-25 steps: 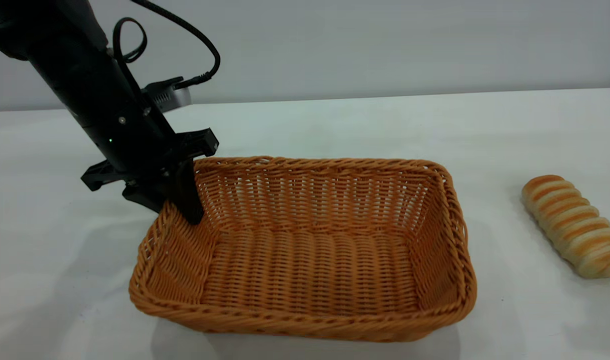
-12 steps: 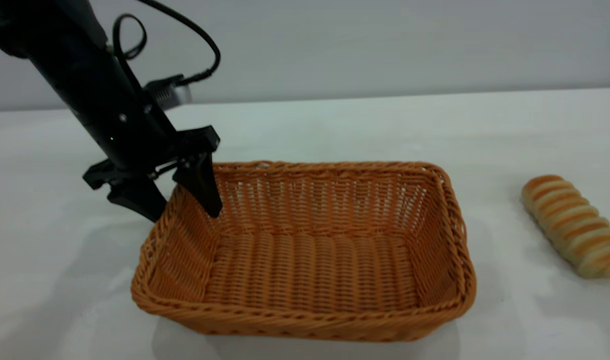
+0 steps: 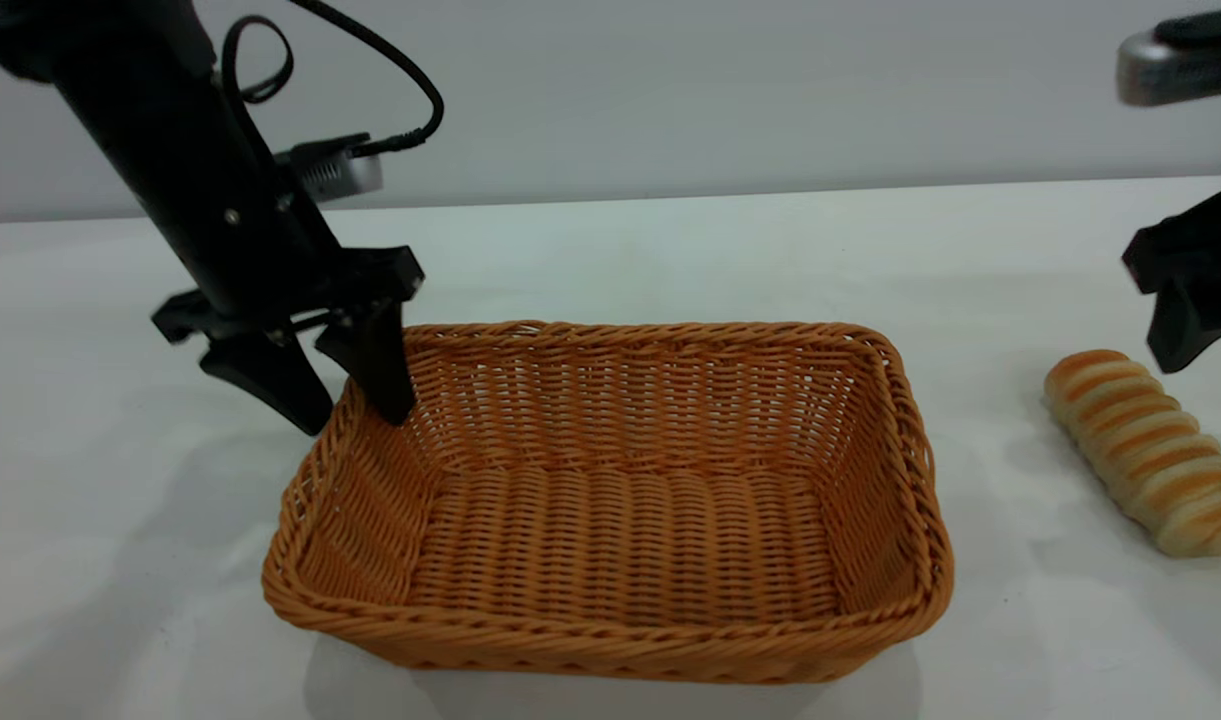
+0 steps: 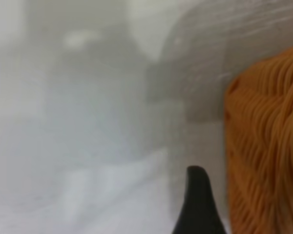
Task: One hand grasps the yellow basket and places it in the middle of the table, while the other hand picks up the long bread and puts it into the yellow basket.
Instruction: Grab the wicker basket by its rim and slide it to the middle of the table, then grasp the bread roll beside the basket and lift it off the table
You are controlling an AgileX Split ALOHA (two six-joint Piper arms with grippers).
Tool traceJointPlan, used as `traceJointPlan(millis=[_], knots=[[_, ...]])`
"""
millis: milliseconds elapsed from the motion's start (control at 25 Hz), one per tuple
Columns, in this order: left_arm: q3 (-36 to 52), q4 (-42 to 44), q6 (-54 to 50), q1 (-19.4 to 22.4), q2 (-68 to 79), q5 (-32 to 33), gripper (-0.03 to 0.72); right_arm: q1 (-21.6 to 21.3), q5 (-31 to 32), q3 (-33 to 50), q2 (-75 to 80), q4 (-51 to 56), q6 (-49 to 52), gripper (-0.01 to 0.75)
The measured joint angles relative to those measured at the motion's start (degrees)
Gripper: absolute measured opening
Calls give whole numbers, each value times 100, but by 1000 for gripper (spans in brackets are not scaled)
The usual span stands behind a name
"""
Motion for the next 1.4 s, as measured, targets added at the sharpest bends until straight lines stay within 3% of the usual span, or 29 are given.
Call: traceJointPlan(millis=[160, 520, 1200, 1280, 1400], knots=[[-135, 367, 13, 0, -201, 308, 584, 0, 174, -387, 526, 0, 22, 585], [-142, 419, 13, 0, -1489, 320, 584, 0, 630, -1170, 1498, -20, -57, 585], [-142, 424, -1, 0, -3182, 853, 584, -207, 643, -1669, 2497, -318, -64, 582], [-142, 412, -1, 0, -3297, 876, 584, -247, 636, -1669, 2505, -292, -31, 555], [-142, 399, -1, 0, -3424, 901, 584, -281, 644, -1687, 2505, -274, 11, 433]])
